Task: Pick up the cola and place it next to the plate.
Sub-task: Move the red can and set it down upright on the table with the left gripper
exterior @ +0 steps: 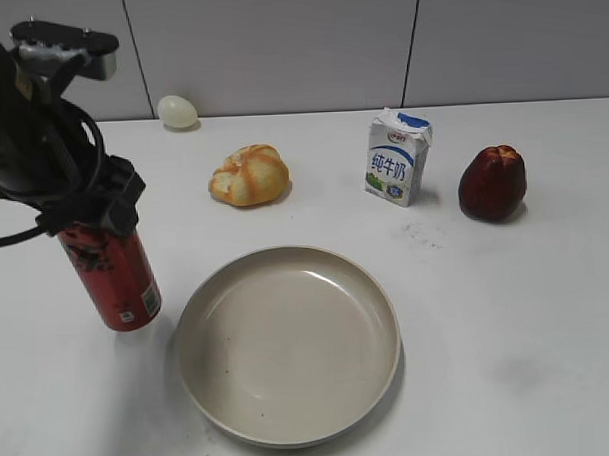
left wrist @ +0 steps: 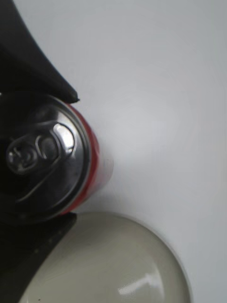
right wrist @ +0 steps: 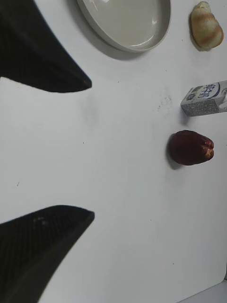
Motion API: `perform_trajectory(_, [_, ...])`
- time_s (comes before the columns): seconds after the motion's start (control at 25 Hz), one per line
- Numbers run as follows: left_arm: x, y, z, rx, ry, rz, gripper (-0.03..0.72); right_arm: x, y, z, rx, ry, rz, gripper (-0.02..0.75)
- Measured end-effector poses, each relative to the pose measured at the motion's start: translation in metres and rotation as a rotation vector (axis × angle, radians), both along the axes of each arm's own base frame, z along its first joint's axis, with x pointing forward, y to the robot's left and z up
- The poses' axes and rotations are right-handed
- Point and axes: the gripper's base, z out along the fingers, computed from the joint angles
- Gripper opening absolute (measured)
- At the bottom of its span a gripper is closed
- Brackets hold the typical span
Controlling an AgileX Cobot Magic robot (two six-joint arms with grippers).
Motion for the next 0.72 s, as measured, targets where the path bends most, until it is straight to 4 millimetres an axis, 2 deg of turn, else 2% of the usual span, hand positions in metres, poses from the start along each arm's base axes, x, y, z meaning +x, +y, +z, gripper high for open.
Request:
perform_trajectory(0.32, [-0.020, -0.006, -0.031, 0.014, 0.016, -0.049, 0.506, 0.000, 0.000, 0.000, -0.001, 0.000, 0.000, 0.594])
perform_trajectory(0.72, [-0.023, -0.005, -0.039, 0.012, 0.012, -0.056, 0.506, 0.000, 0.000, 0.000, 0.000, 0.000, 0.000, 0.594])
